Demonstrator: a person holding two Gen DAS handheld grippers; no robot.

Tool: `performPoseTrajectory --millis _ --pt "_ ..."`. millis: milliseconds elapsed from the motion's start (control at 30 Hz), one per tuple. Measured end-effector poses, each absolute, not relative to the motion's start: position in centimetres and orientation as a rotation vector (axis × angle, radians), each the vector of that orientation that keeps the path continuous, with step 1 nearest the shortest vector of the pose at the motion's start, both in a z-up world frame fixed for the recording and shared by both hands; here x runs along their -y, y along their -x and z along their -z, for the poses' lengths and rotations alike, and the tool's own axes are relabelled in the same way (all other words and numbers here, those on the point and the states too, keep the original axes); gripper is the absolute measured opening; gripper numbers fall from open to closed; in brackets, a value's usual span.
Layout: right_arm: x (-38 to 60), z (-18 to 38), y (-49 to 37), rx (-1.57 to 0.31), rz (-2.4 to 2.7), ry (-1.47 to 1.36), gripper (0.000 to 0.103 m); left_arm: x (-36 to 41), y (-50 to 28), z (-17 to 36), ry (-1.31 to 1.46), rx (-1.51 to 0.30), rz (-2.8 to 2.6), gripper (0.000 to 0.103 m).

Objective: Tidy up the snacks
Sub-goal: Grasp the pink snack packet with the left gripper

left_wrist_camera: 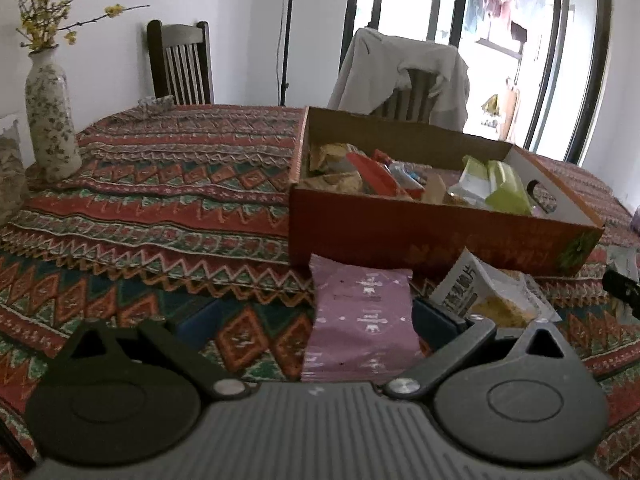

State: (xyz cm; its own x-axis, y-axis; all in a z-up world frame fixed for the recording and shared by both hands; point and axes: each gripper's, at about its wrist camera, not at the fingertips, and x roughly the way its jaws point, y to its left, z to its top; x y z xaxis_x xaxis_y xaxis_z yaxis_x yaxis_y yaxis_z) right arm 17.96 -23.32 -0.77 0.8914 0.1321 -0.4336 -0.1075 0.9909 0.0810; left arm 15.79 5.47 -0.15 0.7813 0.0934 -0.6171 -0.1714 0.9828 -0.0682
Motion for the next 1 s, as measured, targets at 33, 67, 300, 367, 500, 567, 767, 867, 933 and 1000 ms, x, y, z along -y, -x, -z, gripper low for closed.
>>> performPoseTrajectory --millis 33,67,300,367,500,567,767,867,933,1000 --pt "23.3 0.9 -18.0 -0.455 -0.129 -0.056 0.040 -5.3 -16.1 0.3 0.124 -0.668 -0.139 0.103" --pt "23.3 1.1 -18.1 -0.456 -0.133 -0.055 0.040 -5.1 -16.3 0.4 0.123 -0.674 -0.136 0.103" --pt "23.4 1.3 -18.1 -0.447 -0.153 -0.062 0.040 -4.0 -18.1 1.0 0.104 -0.706 -0.159 0.103" --pt "23.5 1.4 -18.1 -0.446 -0.160 -0.067 0.040 -3.6 -18.4 1.2 0.096 -0.710 -0.170 0.103" --pt "23.3 1.3 -17.8 -0.438 -0.176 -0.063 0.040 -3.0 -18.9 1.6 0.082 -0.737 -0.196 0.103" --pt "23.2 1.2 -17.8 -0.433 -0.182 -0.061 0.040 -2.8 -19.1 1.8 0.086 -0.741 -0.201 0.103" --pt "23.2 1.2 -17.7 -0.428 -0.190 -0.067 0.040 -3.0 -19.4 2.0 0.112 -0.750 -0.228 0.094" --pt "23.3 1.2 -17.6 -0.426 -0.192 -0.065 0.040 -2.9 -19.4 2.1 0.108 -0.745 -0.237 0.086" --pt "23.3 1.2 -17.6 -0.425 -0.193 -0.064 0.040 -2.7 -19.3 2.0 0.104 -0.732 -0.235 0.074" --pt "23.2 1.2 -17.6 -0.424 -0.193 -0.062 0.040 -2.6 -19.2 1.8 0.113 -0.722 -0.228 0.063"
